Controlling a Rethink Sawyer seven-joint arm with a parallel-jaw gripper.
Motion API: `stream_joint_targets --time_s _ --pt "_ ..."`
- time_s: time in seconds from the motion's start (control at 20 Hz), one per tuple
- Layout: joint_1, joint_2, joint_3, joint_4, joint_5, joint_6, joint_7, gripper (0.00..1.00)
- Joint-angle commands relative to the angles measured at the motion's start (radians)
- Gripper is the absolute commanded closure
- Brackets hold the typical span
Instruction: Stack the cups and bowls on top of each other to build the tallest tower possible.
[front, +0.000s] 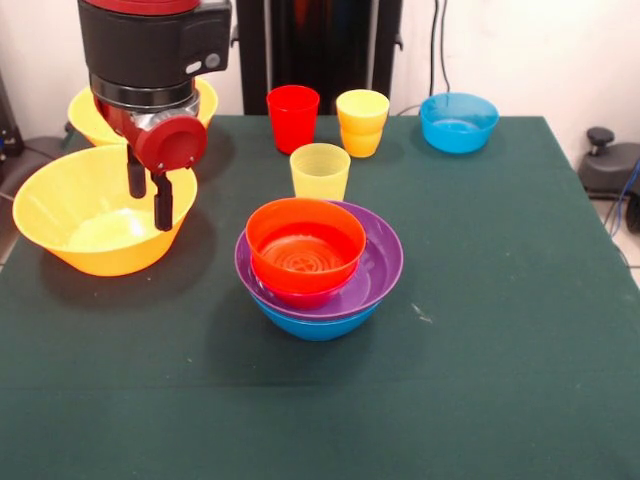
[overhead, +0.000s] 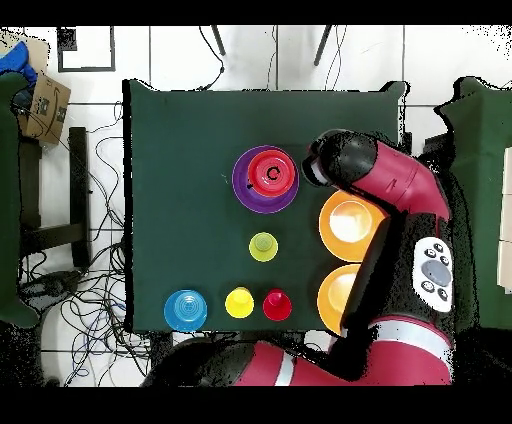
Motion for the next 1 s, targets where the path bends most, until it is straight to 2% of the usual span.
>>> stream_joint_targets --time_s 0.05,0.5,1.0 --pt "-0.038 -0.013 0.158 0.177 -0.109 -0.170 -0.125 0.00" --pt "-0.069 -0.013 0.199 0.198 -0.139 -0.223 -0.119 0.00" --pt "-0.130 -0.021 0.266 0.264 -0.187 -0.310 -0.088 0.00"
